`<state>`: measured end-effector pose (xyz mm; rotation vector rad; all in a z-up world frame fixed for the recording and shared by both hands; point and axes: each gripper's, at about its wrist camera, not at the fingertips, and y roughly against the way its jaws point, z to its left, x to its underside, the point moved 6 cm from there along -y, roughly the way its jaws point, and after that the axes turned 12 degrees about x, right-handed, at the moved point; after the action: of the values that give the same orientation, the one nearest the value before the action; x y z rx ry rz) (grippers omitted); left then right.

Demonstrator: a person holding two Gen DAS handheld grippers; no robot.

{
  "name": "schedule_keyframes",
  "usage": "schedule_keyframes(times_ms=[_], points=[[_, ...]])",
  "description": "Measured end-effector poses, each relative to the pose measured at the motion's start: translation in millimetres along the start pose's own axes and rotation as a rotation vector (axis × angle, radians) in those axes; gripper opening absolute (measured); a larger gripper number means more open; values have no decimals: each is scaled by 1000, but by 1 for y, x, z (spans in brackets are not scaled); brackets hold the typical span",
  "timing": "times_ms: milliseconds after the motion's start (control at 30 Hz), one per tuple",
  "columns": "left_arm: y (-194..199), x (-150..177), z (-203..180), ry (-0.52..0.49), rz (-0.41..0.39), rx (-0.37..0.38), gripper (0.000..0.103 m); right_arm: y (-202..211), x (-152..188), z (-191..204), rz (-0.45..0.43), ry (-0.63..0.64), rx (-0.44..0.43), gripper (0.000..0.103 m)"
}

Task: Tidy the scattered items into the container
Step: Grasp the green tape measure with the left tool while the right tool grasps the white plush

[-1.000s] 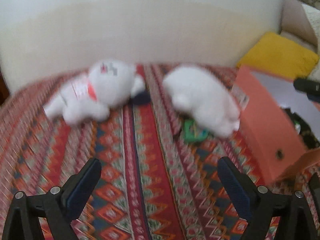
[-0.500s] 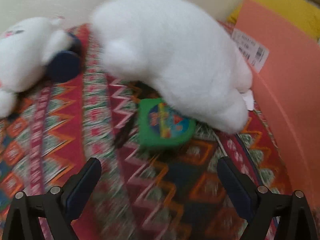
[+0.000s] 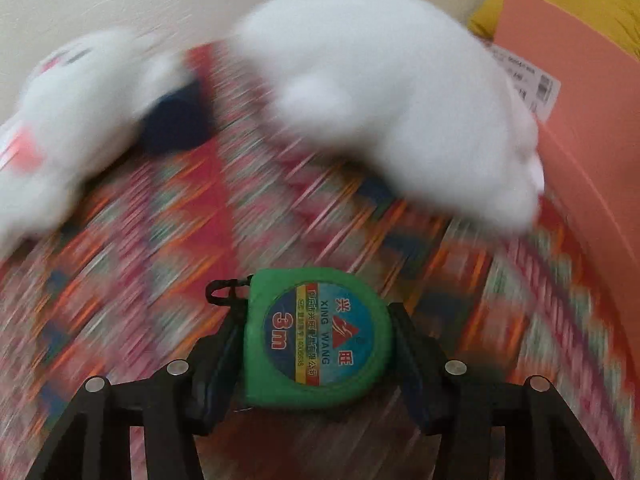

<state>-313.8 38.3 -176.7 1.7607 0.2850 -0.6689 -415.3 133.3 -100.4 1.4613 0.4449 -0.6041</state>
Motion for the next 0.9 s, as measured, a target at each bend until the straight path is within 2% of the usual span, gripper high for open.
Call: schedule_keyframes(times_ms=[67,167,267,333,400,467,567,700,767,800,833,867,900], points=[[34,28,23,25,8,-24,58,-7,6,9,12,29,11,83],[92,63,56,76,-31,-72,58,-23,17,31,15,118,81,89],[137,89,90,121,-94,-101,58,-32,19,56,-65,251,178,91],[156,102,108,154,-154,-99,58,-41,18,69,-116,313,249,96],[160,108,126,202,-161,-94,58,-53,20,80,-150,372,320,100],[163,102,133,211,-153,-53,58,-71,24,91,-163,453,393,100],[163,94,138,208,-179,-60,58,-99,33,106,-171,575,495,100],[154,94,138,218,-165,-25,58,-133,40,114,-169,668,568,100],[146,95,134,213,-150,-27,58,-141,34,111,-204,661,587,100],[143,96,133,212,-143,-25,58,-144,28,108,-218,638,596,98],[140,96,131,210,-137,-23,58,-146,24,103,-211,623,608,85],[138,95,130,209,-135,-21,58,-150,20,94,-191,603,636,53],[136,95,130,208,-134,-22,58,-152,16,87,-175,586,654,48]])
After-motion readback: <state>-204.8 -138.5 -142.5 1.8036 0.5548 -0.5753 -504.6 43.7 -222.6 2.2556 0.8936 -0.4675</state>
